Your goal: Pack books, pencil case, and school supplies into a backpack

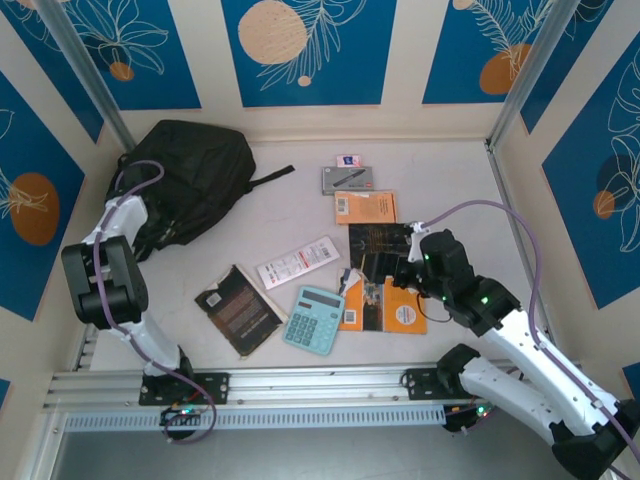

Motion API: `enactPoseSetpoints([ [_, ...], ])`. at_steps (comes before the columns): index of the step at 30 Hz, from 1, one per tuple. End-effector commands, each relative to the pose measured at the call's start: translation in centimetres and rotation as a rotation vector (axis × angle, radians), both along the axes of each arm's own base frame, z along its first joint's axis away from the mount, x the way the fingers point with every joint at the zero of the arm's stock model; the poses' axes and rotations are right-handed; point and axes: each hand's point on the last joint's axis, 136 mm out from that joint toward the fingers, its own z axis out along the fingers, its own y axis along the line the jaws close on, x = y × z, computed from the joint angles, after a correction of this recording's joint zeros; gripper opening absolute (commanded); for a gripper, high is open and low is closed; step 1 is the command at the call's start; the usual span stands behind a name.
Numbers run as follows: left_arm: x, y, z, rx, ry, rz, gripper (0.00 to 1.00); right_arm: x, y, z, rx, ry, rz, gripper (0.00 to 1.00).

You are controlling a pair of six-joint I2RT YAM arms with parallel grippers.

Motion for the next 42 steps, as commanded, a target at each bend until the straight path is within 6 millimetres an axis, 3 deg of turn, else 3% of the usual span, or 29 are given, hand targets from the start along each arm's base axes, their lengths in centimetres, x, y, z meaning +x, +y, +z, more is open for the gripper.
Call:
enactPoseSetpoints([
  [1,0.3,-3.6,3.3,-0.056,-0.092,-0.116,0.07,-0.2,1.3,0.0,0.064,-0.015,0.051,0.87],
  [4,0.3,-6.7,5.8,-0.027,-0.135,-0.226,0.08,0.0,1.8,-0.1,0.047,-0.031,0.069,0.92],
  [7,0.2,-8.8,8.8,0.012,-0.199,-0.308,0.07,0.1,2.0,0.0,0.015,-0.056,0.091,0.81],
  [11,0.1,-10.7,12.2,-0.052,-0.308,-0.321,0.08,0.2,1.5,-0.2,0.011,-0.057,0.059,0.84],
  [19,0.7,-13.0,16.5,-0.263,-0.448,-0.242,0.06,-0.4,2.1,-0.3,0.095,0.059,0.049,0.90],
  [27,5.1,-13.6,19.6,-0.552,-0.592,0.001,0.00,-0.6,2.6,1.2,0.134,0.068,0.065,0.90],
  [31,7.7,-14.4,23.7,-0.671,-0.709,0.036,0.00,-0.9,2.3,1.7,0.133,0.060,0.062,0.90],
  [34,8.3,-17.2,27.0,-0.754,-0.785,-0.025,0.00,-1.0,1.9,1.7,0.121,0.055,0.053,0.90],
  [38,6.4,-23.4,29.8,-0.847,-0.878,-0.219,0.02,-1.0,1.3,2.1,0.109,0.026,0.037,0.90],
  [42,2.6,-30.5,28.9,-0.934,-0.876,-0.451,0.04,-0.8,-0.2,2.6,0.085,-0.031,-0.021,0.90],
])
